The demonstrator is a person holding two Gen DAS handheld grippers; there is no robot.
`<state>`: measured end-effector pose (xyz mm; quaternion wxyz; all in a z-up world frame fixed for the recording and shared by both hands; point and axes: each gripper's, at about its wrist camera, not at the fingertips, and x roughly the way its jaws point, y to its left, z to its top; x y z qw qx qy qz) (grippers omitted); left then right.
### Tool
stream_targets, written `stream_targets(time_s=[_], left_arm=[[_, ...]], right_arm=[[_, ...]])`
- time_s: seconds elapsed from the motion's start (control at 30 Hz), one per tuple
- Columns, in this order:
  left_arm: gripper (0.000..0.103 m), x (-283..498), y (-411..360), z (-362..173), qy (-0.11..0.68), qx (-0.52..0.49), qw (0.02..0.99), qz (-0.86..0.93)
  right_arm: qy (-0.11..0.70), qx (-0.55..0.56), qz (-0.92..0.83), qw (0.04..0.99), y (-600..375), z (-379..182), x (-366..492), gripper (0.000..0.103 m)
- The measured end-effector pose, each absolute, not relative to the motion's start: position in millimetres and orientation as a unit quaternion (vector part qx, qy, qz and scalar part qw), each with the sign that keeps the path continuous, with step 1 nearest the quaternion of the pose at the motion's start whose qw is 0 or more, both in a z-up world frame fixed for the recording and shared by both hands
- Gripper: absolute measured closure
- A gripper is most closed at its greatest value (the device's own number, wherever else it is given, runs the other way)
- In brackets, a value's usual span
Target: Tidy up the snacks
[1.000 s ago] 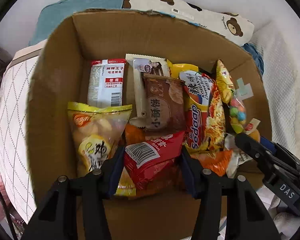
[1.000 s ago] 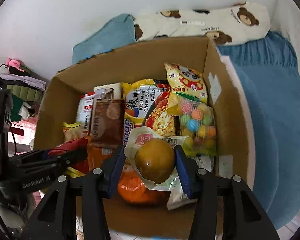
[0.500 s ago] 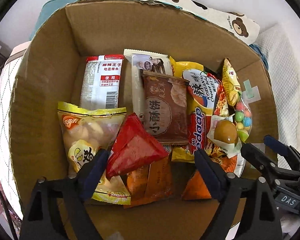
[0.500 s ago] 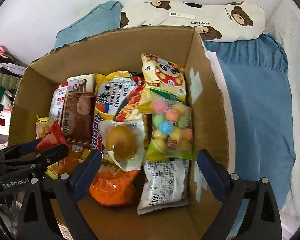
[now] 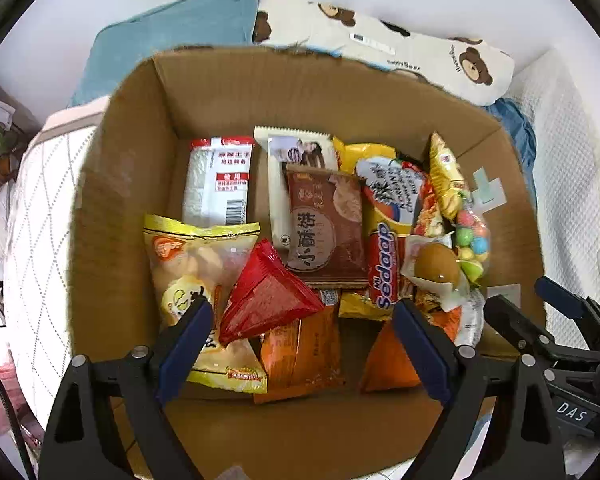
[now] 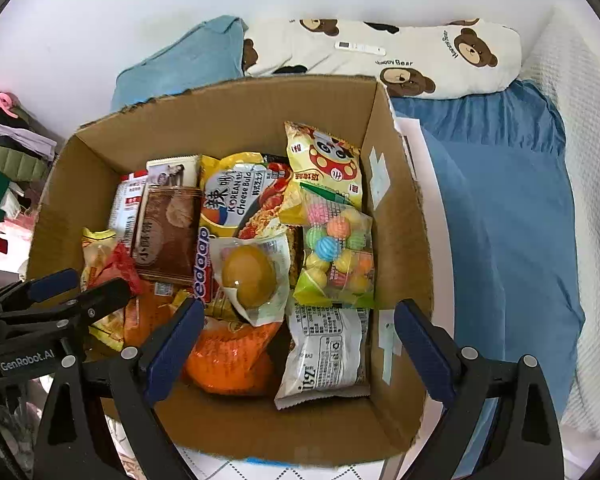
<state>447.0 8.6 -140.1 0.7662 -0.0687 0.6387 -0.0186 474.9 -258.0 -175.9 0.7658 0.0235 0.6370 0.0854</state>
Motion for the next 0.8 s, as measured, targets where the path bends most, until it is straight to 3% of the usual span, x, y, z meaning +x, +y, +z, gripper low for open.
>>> stream_targets(time_s=[0.4,0.8], left_arm=[[0.011,390.3,15.9,-78.0,0.558,-0.06,0.828,0.008],[0.011,277.8,15.1,-18.1,0.48,-0.058,0.875,0.022]], right_arm=[[0.573,0.032,0.088,0.814,-264.4,-115.3,424.7,0.005],[0.476,0.023,0.092,0.874,-268.3,-30.6,314.9,0.005]])
